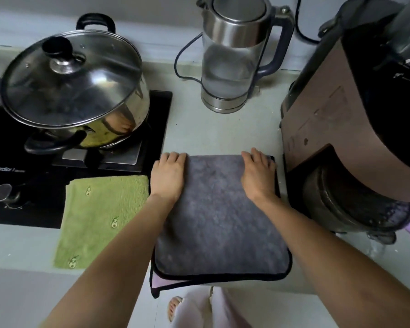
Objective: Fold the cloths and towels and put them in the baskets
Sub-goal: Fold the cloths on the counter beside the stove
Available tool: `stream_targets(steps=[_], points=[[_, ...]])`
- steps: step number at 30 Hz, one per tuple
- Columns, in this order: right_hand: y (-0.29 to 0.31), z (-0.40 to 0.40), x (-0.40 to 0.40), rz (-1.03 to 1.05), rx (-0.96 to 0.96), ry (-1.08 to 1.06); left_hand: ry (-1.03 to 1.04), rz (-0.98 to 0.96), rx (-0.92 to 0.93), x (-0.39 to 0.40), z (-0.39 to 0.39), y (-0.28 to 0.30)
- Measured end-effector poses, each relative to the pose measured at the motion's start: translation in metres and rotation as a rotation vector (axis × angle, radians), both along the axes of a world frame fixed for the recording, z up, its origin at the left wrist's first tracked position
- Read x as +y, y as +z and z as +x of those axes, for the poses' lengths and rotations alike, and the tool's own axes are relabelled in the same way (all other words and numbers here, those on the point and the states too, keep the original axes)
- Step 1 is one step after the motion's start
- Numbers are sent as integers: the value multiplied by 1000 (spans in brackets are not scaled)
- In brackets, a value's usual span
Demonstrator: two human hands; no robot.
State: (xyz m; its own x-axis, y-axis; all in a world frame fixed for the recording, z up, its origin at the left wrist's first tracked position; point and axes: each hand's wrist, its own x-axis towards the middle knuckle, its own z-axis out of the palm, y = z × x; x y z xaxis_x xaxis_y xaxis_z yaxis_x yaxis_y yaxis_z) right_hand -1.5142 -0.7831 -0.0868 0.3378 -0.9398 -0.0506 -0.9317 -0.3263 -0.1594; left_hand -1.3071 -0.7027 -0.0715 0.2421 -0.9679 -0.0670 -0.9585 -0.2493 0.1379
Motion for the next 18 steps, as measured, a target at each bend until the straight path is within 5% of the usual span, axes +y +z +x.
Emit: stream_targets(steps=[7, 14, 18], points=[[37, 6, -24, -5, 306, 93, -23, 186, 122, -30, 5, 19], [74, 0, -23, -202, 378, 172, 6, 1, 111, -29, -5, 60], [91, -16, 5, -141, 280, 184, -63, -49, 69, 0, -10, 79]])
